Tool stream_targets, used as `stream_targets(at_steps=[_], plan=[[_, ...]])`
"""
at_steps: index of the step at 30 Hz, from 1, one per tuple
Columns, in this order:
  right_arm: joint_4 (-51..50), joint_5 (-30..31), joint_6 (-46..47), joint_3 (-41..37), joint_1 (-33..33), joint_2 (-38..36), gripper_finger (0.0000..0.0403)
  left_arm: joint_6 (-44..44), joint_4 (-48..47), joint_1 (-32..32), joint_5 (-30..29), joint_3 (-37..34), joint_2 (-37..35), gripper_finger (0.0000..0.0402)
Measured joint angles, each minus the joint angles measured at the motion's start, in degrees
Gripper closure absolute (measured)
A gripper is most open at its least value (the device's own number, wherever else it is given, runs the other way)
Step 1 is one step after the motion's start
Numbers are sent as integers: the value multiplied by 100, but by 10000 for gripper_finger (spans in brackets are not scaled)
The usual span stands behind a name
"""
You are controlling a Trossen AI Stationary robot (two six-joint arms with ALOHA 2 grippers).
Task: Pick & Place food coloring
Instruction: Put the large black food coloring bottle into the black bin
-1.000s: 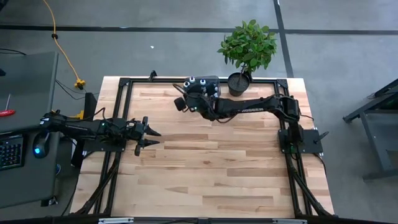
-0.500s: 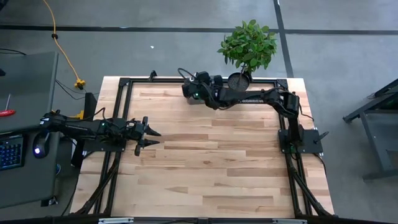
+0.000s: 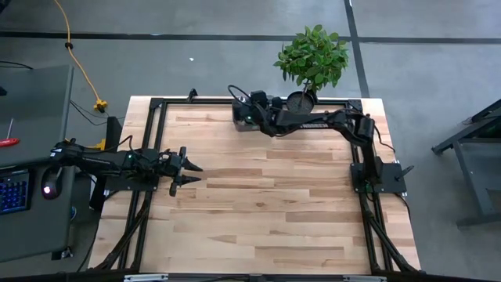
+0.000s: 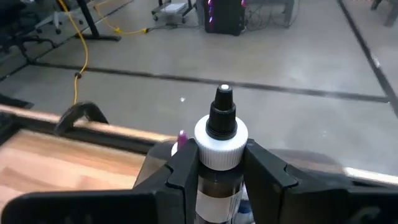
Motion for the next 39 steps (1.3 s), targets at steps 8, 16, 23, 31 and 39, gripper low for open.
stream_targets(at_steps=[8,16,23,31,39], plan=[[147,-179,-124,-7,-14,305,308,1,-1,1,1,0,-2,238],[168,-269,-122,0,-122,440,308,-1,-1,1,-1,0,-1,238],[392,-435,-255,2,-145,585,308,-1,-1,-1,7,0,0,238],[494,-712,-255,-2,-178,805,308,-1,-1,0,1,0,0,238],[495,-737,-268,-2,-176,809,295,-1,-1,-1,1,0,-1,238]])
